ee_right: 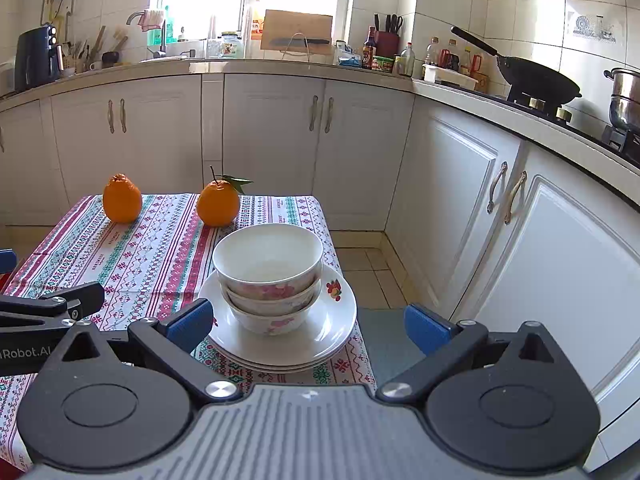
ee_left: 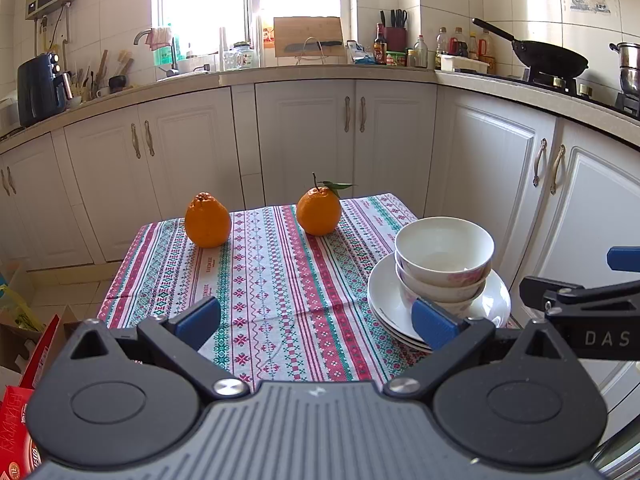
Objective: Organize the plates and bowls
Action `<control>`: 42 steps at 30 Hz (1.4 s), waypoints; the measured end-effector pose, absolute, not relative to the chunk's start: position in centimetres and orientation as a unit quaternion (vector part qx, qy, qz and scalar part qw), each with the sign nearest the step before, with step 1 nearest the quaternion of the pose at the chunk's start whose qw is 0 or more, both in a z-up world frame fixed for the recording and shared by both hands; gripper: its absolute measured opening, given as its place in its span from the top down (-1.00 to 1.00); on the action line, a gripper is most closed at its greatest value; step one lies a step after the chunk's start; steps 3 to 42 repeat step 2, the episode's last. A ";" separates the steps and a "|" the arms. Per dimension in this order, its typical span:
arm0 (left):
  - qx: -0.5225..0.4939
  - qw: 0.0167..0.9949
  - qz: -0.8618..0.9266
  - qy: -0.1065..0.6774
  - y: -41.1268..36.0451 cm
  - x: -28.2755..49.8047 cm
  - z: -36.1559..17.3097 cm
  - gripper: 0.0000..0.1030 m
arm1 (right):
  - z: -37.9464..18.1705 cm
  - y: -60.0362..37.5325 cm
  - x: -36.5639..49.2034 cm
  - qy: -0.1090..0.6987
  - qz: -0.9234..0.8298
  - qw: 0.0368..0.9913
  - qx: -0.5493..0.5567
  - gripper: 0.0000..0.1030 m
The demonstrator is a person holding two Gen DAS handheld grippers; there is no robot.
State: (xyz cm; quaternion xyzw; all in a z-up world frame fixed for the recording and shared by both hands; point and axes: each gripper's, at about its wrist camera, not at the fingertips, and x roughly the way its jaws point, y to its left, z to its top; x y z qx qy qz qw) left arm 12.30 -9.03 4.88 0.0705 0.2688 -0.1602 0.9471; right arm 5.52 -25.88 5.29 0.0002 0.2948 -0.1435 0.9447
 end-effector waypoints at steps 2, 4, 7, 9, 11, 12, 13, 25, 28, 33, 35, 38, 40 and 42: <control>0.070 0.947 -0.160 0.269 -9.0 12.3 4.9 -0.96 | 5.3 -25.9 5.5 0.295 -0.144 0.945 -0.001 -1.00; 0.070 0.947 -0.160 0.269 -9.0 12.3 4.9 -0.96 | 5.3 -25.9 5.5 0.295 -0.144 0.945 -0.001 -1.00; 0.070 0.947 -0.160 0.269 -9.0 12.3 4.9 -0.96 | 5.3 -25.9 5.5 0.295 -0.144 0.945 -0.001 -1.00; 0.070 0.947 -0.160 0.269 -9.0 12.3 4.9 -0.96 | 5.3 -25.9 5.5 0.295 -0.144 0.945 -0.001 -1.00; 0.070 0.947 -0.160 0.269 -9.0 12.3 4.9 -0.96 | 5.3 -25.9 5.5 0.295 -0.144 0.945 -0.001 -1.00; 0.070 0.947 -0.160 0.269 -9.0 12.3 4.9 -0.96 | 5.3 -25.9 5.5 0.295 -0.144 0.945 -0.001 -1.00; 0.070 0.947 -0.160 0.269 -9.0 12.3 4.9 -0.96 | 5.3 -25.9 5.5 0.295 -0.144 0.945 -0.001 -1.00; 0.070 0.947 -0.160 0.269 -9.0 12.3 4.9 -0.96 | 5.3 -25.9 5.5 0.295 -0.144 0.945 -0.001 -1.00; 0.070 0.947 -0.160 0.269 -9.0 12.3 4.9 -0.96 | 5.3 -25.9 5.5 0.295 -0.144 0.945 -0.001 -1.00; 0.070 0.947 -0.160 0.269 -9.0 12.3 4.9 -0.96 | 5.3 -25.9 5.5 0.295 -0.144 0.945 -0.001 -1.00; 0.070 0.947 -0.160 0.269 -9.0 12.3 4.9 -0.96 | 5.3 -25.9 5.5 0.295 -0.144 0.945 -0.001 -1.00; 0.070 0.947 -0.160 0.269 -9.0 12.3 4.9 -0.96 | 5.3 -25.9 5.5 0.295 -0.144 0.945 -0.001 -1.00; 0.070 0.947 -0.160 0.269 -9.0 12.3 4.9 -0.96 | 5.3 -25.9 5.5 0.295 -0.144 0.945 -0.001 -1.00; 0.070 0.947 -0.160 0.269 -9.0 12.3 4.9 -0.96 | 5.3 -25.9 5.5 0.295 -0.144 0.945 -0.001 -1.00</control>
